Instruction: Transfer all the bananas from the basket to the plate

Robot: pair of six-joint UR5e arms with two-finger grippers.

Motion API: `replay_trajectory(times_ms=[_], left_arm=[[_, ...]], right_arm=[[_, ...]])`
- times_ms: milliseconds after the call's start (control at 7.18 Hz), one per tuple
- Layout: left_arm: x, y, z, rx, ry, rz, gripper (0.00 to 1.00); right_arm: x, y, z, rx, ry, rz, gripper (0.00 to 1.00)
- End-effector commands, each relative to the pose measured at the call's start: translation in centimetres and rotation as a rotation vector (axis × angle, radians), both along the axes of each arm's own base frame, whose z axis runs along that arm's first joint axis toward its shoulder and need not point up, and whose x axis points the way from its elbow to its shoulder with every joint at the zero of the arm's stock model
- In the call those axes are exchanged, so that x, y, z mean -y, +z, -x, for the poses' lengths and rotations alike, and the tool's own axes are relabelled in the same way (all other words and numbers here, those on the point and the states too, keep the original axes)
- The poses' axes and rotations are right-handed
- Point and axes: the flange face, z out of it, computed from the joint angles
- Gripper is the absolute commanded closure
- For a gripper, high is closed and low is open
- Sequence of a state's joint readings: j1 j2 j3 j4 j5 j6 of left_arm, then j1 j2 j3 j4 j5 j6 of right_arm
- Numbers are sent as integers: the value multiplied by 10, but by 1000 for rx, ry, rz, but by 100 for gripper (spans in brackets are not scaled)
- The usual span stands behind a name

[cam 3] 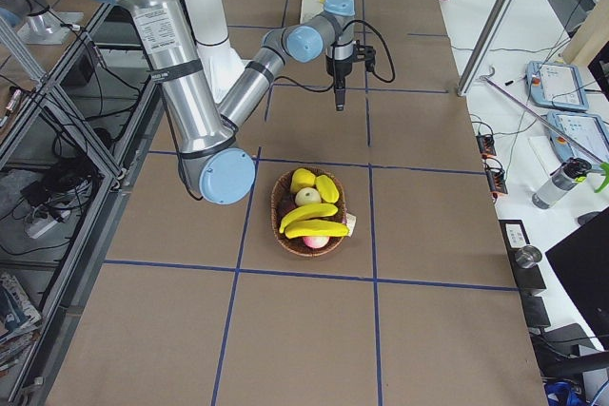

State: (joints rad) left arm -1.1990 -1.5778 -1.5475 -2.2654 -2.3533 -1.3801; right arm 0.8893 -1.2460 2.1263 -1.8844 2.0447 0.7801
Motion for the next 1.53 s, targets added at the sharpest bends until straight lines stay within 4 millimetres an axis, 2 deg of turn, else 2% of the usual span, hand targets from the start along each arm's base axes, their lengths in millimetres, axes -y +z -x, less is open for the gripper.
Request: replay_trajectory(times_ms=[0,279,557,836,975,1114,1393], left_arm=[[-14,-71,-28,-56,122,-192,0],[-17,-86,-29,-37,194,-351,0],[-18,-85,-31,-34,203,-357,0],[-18,-86,-31,-35,203,-359,0],[-18,-86,-31,-35,203,-359,0],[-18,-85,-31,-34,203,-356,0],[-18,-86,-31,-35,203,-359,0]], right_arm=[[-26,56,-58,-77,-77,-28,0],[-73,100,-96,-98,-93,-32,0],[-94,163,-110,-59,-100,-93,0],[-97,241,-111,-19,-100,-156,1],[-94,268,-109,-14,-107,-174,2],[-94,275,-109,-19,-151,-211,7],[-91,276,-106,-32,-216,-266,13]])
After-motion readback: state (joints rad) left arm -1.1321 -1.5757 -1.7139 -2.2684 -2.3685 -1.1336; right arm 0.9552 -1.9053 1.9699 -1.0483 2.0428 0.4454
